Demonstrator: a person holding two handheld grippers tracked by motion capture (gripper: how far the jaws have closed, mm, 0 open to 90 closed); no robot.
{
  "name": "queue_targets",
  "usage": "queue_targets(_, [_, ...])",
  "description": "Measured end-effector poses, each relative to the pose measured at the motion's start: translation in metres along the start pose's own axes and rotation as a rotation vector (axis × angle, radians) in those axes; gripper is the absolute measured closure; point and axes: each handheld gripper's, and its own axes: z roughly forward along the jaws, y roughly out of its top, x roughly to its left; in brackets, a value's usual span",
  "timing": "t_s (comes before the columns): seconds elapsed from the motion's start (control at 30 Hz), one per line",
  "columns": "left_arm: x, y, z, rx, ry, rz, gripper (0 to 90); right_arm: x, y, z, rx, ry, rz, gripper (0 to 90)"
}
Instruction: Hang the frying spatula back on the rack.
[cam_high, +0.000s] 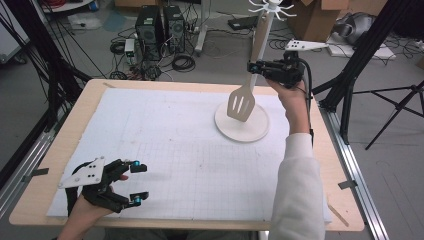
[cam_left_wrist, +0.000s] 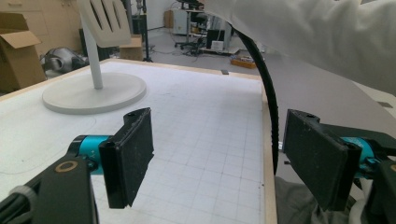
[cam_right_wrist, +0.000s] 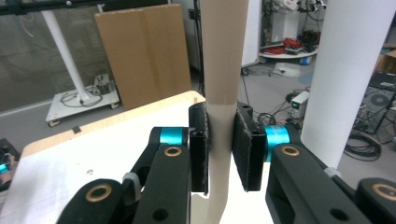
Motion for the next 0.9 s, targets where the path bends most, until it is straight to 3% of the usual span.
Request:
queue_targets(0.1, [0.000,0.000,0.000,-0.006,0.001,-0.001,25.1,0.001,0.000,0.000,0.003,-0.009,-0.002,76.7])
queue_targets(0.17, [0.000,0.001,-0.001,-0.008,0.002,0.002,25.1,0.002,0.000,-0.002,-0.013,-0.013,0.001,71.5])
queue_targets(0.2, [0.000,0.001,-0.001,-0.007,0.000,0.002,25.1,0.004,-0.001,-0.004,-0.031,-0.037,-0.002,64.4])
queue_targets(0.33, [0.001,0.000,0.000,-0.009,-0.001,0.003,25.1,0.006,-0.004,-0.008,-0.033,-0.061,0.000,58.3])
queue_targets(0.4, [0.001,0.000,0.001,-0.011,-0.002,0.003,25.1,0.011,-0.011,-0.016,-0.030,-0.131,-0.007,48.3])
queue_targets(0.57, [0.002,0.004,0.000,-0.031,-0.018,0.007,25.1,0.016,-0.023,-0.031,-0.032,-0.184,-0.020,41.4])
queue_targets(0.6, [0.003,0.005,-0.001,-0.035,-0.020,0.010,25.1,0.022,-0.030,-0.041,-0.050,-0.184,-0.016,40.2])
queue_targets(0.7, [0.006,0.007,-0.001,-0.050,-0.025,0.008,25.1,0.028,-0.039,-0.050,-0.061,-0.173,-0.024,39.0])
queue_targets(0.77, [0.008,0.007,0.000,-0.054,-0.030,0.007,25.0,0.036,-0.053,-0.062,-0.080,-0.102,-0.002,36.1])
queue_targets(0.87, [0.014,0.006,0.002,-0.053,-0.031,0.003,24.9,0.044,-0.063,-0.070,-0.097,-0.075,-0.006,34.7])
queue_targets(0.9, [0.015,0.006,0.003,-0.052,-0.030,0.001,24.9,0.054,-0.072,-0.075,-0.100,-0.046,-0.011,33.5])
